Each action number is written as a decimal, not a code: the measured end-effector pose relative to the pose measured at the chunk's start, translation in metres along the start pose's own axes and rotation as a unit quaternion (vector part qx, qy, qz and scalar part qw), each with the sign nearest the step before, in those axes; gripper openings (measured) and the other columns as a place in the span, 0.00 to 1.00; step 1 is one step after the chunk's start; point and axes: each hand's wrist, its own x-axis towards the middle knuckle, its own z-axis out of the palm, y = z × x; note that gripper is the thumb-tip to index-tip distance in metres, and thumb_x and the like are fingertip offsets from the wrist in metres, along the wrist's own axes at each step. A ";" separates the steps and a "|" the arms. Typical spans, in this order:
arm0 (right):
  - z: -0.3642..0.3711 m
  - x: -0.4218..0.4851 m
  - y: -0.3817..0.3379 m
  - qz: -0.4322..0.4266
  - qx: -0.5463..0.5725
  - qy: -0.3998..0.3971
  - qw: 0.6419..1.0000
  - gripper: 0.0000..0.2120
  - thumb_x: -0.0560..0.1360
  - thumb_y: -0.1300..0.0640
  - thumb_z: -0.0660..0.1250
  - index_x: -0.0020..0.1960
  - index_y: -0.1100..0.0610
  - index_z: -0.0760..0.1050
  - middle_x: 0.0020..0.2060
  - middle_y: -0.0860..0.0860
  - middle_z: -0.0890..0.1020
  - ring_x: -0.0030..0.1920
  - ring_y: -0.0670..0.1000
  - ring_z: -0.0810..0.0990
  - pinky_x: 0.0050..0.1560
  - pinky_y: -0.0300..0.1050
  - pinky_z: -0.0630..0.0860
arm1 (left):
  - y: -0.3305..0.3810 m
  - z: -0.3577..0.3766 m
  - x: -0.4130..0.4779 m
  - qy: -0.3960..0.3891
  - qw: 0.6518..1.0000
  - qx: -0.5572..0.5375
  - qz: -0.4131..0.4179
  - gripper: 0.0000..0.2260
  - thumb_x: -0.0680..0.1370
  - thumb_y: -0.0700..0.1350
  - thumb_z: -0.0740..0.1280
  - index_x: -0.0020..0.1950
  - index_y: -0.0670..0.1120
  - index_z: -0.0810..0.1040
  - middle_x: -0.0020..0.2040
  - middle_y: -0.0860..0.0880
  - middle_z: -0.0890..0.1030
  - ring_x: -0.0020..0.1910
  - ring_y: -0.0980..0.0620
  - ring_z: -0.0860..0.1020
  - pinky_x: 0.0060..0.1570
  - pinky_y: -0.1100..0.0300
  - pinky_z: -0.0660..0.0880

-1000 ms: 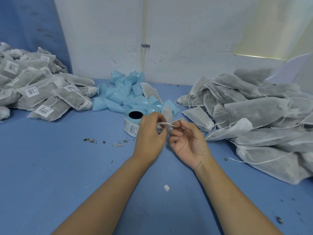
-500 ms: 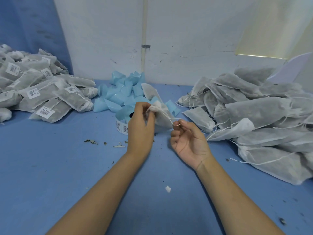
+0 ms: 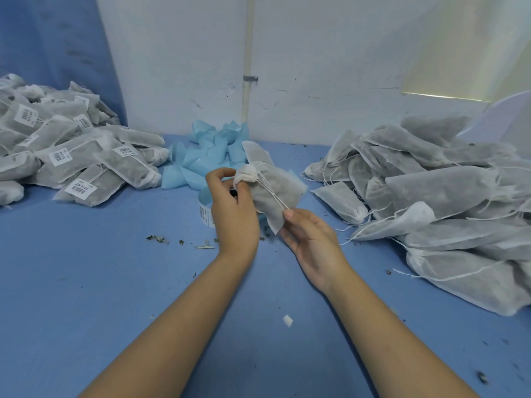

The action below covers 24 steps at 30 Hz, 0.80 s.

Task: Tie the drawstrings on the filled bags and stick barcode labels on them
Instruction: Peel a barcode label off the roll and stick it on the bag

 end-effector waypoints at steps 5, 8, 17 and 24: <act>0.000 0.000 0.000 -0.002 0.045 0.024 0.999 0.07 0.75 0.66 0.66 0.39 0.59 0.76 0.38 0.52 0.84 0.40 0.48 0.82 0.42 0.40 0.80 | 0.003 -0.001 -0.003 -0.086 0.992 -0.057 -0.075 0.05 0.77 0.47 0.62 0.43 0.51 0.76 0.40 0.52 0.79 0.45 0.50 0.78 0.55 0.39 0.75; 0.001 0.000 0.000 -0.002 0.039 0.020 0.999 0.07 0.76 0.66 0.65 0.40 0.59 0.77 0.39 0.52 0.85 0.39 0.48 0.83 0.38 0.38 0.79 | 0.003 -0.002 -0.011 -0.127 0.987 -0.073 -0.062 0.09 0.72 0.51 0.60 0.46 0.52 0.78 0.45 0.53 0.81 0.49 0.50 0.78 0.56 0.44 0.74; 0.000 0.002 0.002 -0.003 0.058 0.032 0.998 0.05 0.76 0.66 0.65 0.42 0.61 0.76 0.39 0.54 0.84 0.40 0.49 0.83 0.42 0.39 0.80 | -0.005 -0.002 -0.020 -0.195 0.976 -0.081 -0.052 0.22 0.72 0.53 0.62 0.65 0.47 0.71 0.56 0.52 0.78 0.58 0.51 0.77 0.62 0.47 0.73; 0.000 0.003 0.005 -0.017 0.018 0.020 0.999 0.06 0.76 0.65 0.66 0.40 0.61 0.75 0.36 0.54 0.82 0.40 0.49 0.82 0.46 0.39 0.80 | -0.012 0.007 -0.018 -0.117 0.992 -0.017 -0.046 0.23 0.75 0.44 0.71 0.66 0.46 0.65 0.58 0.49 0.76 0.59 0.52 0.76 0.58 0.58 0.74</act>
